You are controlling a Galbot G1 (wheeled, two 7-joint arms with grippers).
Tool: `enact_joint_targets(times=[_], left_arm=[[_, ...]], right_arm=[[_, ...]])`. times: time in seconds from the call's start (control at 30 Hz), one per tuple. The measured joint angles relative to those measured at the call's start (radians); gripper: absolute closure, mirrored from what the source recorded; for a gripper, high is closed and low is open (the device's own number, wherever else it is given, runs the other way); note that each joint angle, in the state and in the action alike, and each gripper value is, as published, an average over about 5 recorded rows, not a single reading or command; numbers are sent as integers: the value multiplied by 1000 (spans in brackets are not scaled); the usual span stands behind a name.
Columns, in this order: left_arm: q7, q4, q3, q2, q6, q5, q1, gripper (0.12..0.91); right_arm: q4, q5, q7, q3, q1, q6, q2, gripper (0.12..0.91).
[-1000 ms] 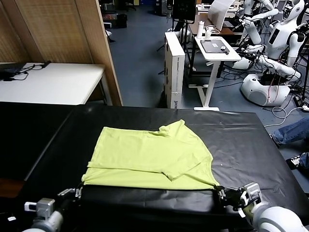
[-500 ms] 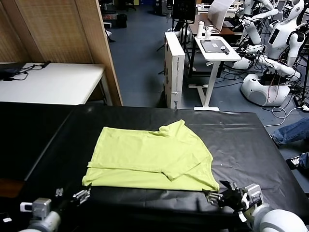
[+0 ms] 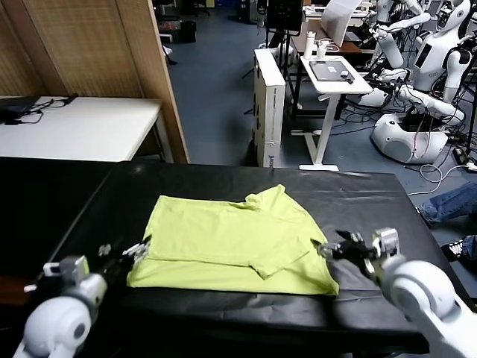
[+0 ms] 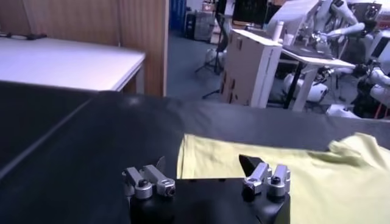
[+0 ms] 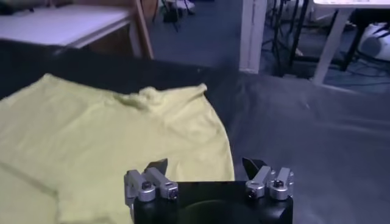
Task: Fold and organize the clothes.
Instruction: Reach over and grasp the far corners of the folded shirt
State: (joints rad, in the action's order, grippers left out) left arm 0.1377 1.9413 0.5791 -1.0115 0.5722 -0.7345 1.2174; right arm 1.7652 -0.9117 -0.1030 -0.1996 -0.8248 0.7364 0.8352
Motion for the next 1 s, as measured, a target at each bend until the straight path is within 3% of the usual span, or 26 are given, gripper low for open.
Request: enact_joint_targets(times=[0.23, 0.5, 1.0], left_arm=[[-43, -165, -116, 15, 2, 0, -195, 123], [-71, -321, -230, -11, -12, 32, -370, 123], [-76, -546, -264, -39, -14, 70, -492, 123]], right_arm=[[-171, 17, 17, 115, 180, 0, 57, 118], [-288, 68, 41, 190, 272, -11, 111, 118], [-380, 91, 40, 260, 338, -37, 173, 118]])
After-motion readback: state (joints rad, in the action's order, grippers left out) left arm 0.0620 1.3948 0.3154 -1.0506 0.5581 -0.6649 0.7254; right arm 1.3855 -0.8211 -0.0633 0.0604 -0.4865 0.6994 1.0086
